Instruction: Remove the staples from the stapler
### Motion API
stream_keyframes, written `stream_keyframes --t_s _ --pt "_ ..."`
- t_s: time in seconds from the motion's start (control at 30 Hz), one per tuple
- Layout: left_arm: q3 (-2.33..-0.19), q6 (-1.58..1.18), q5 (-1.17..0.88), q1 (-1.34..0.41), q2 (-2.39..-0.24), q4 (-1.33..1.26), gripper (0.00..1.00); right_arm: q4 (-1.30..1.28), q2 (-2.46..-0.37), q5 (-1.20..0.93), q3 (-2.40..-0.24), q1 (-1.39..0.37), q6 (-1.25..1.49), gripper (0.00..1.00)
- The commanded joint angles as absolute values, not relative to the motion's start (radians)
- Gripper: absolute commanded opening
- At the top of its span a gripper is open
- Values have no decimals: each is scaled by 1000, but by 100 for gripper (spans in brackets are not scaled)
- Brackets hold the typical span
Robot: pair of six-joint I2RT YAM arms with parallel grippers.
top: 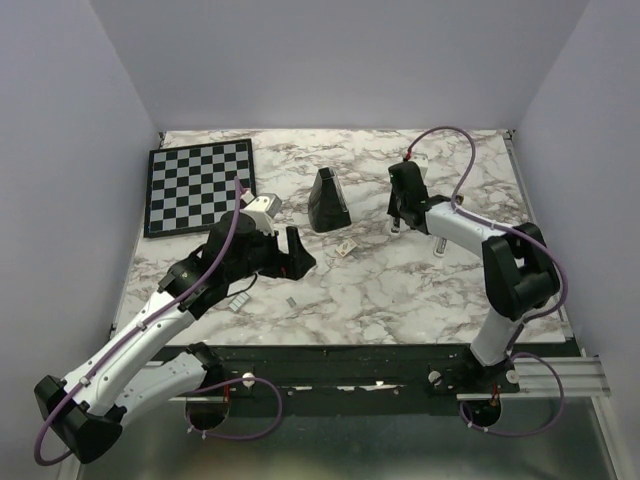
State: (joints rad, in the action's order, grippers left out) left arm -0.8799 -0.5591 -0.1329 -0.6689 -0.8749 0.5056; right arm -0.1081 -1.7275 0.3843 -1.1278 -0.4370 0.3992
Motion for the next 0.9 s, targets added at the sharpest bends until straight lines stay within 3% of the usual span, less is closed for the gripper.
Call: stream_keyframes --t_s 0.0,0.3,0.63,0.87 --pt "-847 -505 -78 -666 -845 546 99 -192 -1822 408 -1213 -413 468 4" --pt "-808 -489 -54 -664 -831 523 99 -248 -1922 379 -1261 -391 521 13" --pt "-830 -514 -6 -663 -856 540 99 -267 -1875 377 -1250 -391 485 47" --pt "-841 -534 77 -660 -868 566 99 -276 -1803 367 -1210 -391 471 54"
